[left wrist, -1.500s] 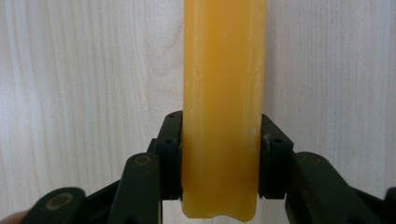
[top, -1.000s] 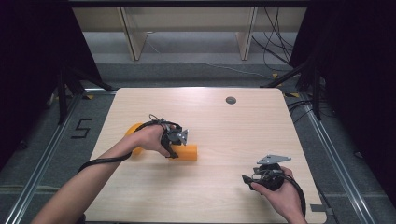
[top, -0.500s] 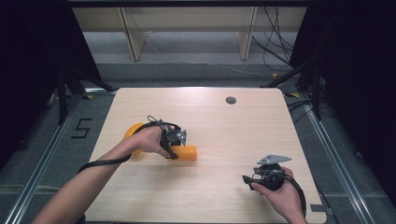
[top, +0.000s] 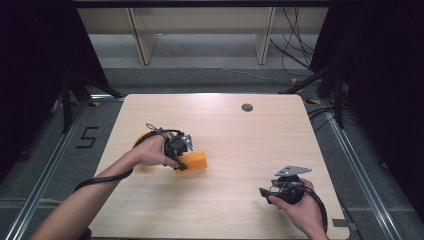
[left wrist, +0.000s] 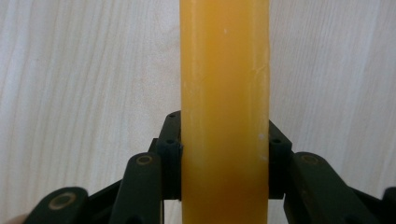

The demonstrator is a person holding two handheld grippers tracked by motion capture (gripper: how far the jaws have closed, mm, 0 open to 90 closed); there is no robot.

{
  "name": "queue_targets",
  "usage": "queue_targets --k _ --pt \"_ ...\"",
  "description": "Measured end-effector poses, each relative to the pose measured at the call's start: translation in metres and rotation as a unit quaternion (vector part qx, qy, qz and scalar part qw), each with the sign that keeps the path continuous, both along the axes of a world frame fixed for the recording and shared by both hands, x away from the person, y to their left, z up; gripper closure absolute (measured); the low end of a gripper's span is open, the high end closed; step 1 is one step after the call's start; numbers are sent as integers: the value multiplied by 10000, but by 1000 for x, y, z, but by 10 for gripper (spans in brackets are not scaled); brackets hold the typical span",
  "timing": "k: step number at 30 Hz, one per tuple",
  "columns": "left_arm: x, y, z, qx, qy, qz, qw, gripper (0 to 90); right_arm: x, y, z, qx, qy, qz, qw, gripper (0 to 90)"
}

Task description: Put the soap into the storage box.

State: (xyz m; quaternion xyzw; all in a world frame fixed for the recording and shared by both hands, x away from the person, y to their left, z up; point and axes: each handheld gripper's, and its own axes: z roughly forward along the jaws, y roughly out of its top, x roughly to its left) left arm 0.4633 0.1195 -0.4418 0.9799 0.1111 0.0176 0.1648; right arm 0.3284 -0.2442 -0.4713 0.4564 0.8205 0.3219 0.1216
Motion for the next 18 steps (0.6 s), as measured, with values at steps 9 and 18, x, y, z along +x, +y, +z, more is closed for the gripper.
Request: queue_targets --k 9,18 --pt "-5 6 11 -350 238 877 9952 605 0 0 1 -15 14 15 10000 427" --pt "-22 15 28 -572 65 1908 9799 605 -1 1 2 -132 82 -43 9999 428"
